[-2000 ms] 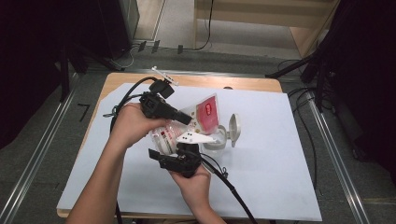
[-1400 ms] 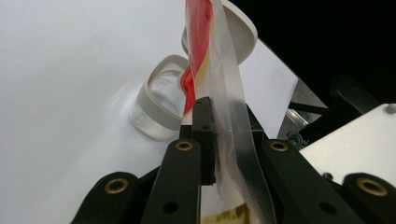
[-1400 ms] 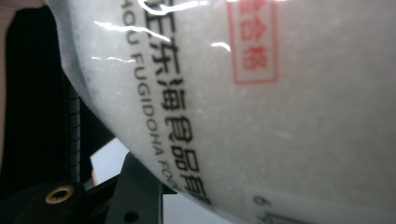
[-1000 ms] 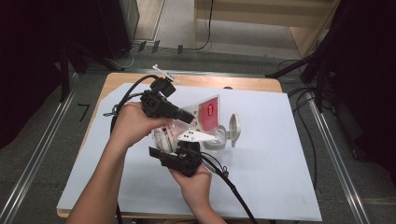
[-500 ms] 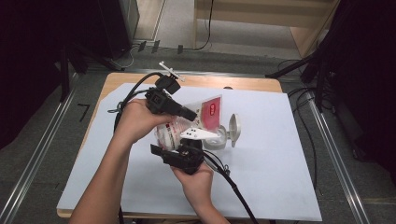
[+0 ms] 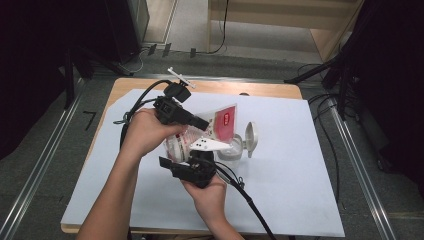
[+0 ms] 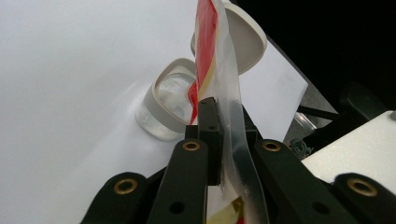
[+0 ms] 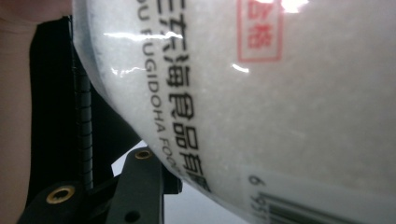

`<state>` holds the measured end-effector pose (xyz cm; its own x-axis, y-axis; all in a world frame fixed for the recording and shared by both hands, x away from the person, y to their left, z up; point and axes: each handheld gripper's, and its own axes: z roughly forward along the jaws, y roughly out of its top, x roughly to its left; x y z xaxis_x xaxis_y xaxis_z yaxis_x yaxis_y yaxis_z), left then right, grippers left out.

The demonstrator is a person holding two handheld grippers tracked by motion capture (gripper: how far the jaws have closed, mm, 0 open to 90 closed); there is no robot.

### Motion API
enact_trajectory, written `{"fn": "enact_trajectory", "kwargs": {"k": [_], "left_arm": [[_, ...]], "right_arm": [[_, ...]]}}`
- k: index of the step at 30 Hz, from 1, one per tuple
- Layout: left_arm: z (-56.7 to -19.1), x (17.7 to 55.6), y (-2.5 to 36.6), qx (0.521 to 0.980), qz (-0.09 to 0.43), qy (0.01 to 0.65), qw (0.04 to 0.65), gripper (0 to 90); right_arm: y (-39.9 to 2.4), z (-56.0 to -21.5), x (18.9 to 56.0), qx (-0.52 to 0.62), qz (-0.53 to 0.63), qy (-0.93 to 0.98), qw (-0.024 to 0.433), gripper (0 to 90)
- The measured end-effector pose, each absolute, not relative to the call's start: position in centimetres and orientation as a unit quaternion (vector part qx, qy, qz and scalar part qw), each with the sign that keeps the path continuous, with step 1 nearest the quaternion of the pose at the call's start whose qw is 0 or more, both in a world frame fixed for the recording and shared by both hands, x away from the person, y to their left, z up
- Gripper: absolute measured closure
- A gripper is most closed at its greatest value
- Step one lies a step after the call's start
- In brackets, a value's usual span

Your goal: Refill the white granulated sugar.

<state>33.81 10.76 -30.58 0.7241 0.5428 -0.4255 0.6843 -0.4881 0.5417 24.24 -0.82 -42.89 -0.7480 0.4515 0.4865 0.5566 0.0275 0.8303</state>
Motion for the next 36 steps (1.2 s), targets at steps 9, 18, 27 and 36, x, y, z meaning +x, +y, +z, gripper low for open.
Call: {"fn": "enact_trajectory", "kwargs": {"k": [9,18,27,36], "left_arm": [[-30.49,33.73,10.67,0.857,-0.091,0.354,0.362,87.3],[-30.48,33.71,10.59,0.856,-0.097,0.351,0.366,86.1],[-30.30,33.49,10.49,0.856,-0.092,0.351,0.369,85.9],[-30.01,33.44,10.75,0.854,-0.082,0.346,0.379,87.8]], "right_arm": [[-0.79,-42.65,24.25,-0.357,-0.607,-0.708,0.061,62.2],[-0.90,-42.53,24.09,-0.360,-0.607,-0.706,0.063,62.3],[-0.93,-42.41,23.98,-0.359,-0.611,-0.703,0.065,62.3],[-0.85,-42.26,24.22,-0.354,-0.610,-0.707,0.050,61.7]]}}
